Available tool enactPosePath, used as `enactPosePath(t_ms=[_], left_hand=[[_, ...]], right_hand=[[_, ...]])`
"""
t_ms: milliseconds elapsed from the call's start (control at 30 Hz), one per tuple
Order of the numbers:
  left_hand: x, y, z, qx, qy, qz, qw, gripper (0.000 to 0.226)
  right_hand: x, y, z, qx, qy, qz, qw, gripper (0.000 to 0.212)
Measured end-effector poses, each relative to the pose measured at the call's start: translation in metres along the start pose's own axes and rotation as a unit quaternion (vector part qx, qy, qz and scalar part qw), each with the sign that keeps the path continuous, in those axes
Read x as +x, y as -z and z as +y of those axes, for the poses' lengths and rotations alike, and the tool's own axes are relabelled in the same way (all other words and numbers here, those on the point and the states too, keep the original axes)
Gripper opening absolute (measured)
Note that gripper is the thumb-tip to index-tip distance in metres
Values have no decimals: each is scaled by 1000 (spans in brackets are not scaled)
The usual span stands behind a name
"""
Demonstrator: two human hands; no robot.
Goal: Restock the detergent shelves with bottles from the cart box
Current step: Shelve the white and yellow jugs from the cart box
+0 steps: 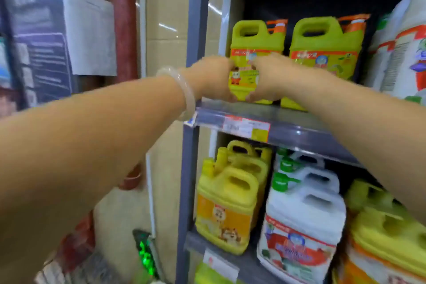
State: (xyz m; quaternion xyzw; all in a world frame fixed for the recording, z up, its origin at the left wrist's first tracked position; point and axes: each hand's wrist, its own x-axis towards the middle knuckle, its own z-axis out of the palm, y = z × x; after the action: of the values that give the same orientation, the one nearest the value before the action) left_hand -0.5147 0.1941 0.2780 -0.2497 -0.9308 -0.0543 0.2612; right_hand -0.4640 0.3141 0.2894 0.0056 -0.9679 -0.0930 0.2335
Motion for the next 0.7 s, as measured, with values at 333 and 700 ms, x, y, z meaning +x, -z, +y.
enactPosePath(t_ms=[333, 700], left_hand=[[-247, -14, -73, 105, 177, -200, 958, 69], [-430, -113, -150, 90, 266, -427, 860, 73]], right_hand=[[-130, -75, -193, 148, 214, -137, 956, 68], [-234, -197, -298, 141, 279, -349, 883, 62]])
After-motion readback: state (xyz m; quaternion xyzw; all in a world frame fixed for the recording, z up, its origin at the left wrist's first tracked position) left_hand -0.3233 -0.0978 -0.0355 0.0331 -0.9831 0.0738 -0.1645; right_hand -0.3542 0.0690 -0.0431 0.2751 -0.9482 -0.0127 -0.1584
